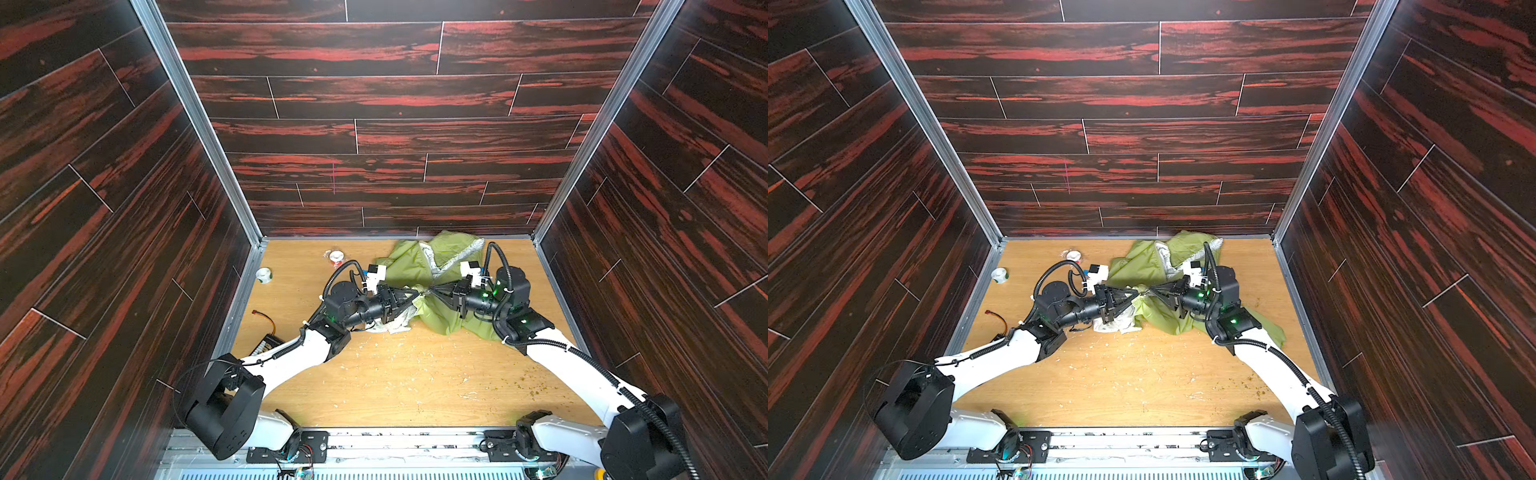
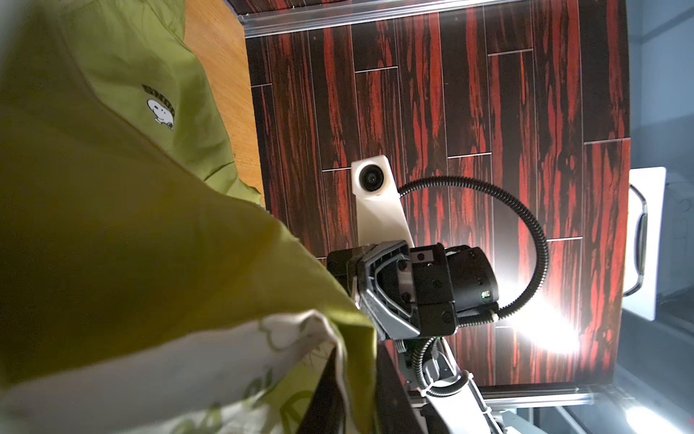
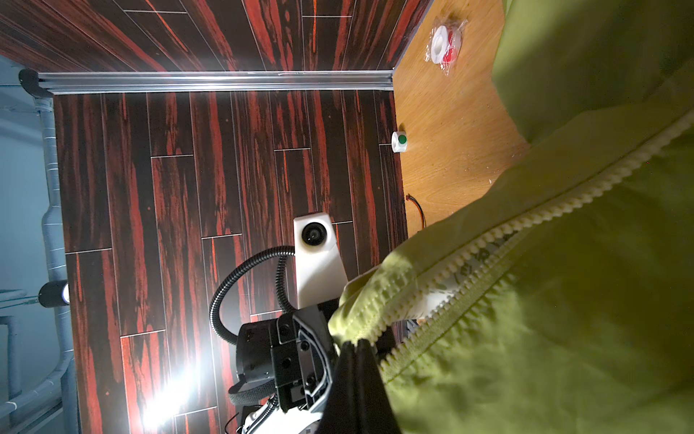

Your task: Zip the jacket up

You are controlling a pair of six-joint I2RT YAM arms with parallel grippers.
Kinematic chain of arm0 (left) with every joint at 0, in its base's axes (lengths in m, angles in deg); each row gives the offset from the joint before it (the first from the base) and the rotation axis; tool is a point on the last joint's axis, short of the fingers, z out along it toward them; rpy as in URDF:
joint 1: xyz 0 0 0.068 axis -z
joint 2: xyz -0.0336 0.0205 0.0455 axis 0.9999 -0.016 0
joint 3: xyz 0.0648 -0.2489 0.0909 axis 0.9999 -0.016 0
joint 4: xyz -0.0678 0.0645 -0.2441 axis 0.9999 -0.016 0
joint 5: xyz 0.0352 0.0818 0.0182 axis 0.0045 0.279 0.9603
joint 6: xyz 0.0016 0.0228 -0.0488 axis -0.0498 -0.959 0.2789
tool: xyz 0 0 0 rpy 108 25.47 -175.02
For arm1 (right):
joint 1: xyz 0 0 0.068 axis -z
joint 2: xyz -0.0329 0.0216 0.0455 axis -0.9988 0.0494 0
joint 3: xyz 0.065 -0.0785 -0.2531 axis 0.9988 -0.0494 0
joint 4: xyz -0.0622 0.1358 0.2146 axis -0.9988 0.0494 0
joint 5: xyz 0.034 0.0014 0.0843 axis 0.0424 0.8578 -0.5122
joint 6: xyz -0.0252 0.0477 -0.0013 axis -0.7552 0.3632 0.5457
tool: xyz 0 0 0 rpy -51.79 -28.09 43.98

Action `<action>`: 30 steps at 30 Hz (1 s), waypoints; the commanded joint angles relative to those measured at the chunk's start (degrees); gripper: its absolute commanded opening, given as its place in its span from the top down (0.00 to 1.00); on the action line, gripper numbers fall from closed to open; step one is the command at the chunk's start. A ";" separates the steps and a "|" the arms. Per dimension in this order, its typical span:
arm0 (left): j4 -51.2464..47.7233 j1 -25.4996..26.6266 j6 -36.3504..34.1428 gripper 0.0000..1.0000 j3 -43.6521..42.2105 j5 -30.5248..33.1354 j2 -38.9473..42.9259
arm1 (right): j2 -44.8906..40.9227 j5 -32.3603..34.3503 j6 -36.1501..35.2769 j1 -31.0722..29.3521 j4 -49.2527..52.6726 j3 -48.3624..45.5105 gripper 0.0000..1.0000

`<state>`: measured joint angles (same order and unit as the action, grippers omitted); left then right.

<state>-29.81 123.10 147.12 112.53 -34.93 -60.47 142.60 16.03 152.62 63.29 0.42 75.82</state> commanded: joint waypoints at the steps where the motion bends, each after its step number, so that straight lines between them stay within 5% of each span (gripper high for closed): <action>1: 1.01 -0.18 -0.19 0.92 1.15 -0.82 -0.08 | 0.99 -0.52 0.02 -0.16 -1.24 1.67 1.00; 4: 0.68 -0.46 -0.38 1.00 0.45 -0.80 0.27 | 0.61 -0.28 -0.22 0.40 -0.56 1.44 1.00; 17: -5.11 -2.03 -2.59 1.00 -1.28 -0.18 4.26 | -0.01 -2.19 -1.12 2.25 0.62 1.19 1.00; 20: -7.41 -2.09 -3.99 1.00 -1.61 1.15 5.85 | 0.89 -2.80 -5.21 2.91 7.92 3.71 0.99; 27: -23.86 -5.80 -10.98 1.00 -3.60 6.98 17.41 | 1.17 -7.06 -9.92 15.14 15.35 2.28 0.68; 30: -35.60 -8.80 -17.02 1.00 -2.09 8.00 21.53 | 4.62 -5.95 -19.76 20.38 29.83 7.82 0.48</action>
<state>-52.92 116.39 137.02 109.32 -29.42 -42.63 143.87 10.56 142.34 80.71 15.94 79.10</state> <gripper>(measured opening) 0.097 0.485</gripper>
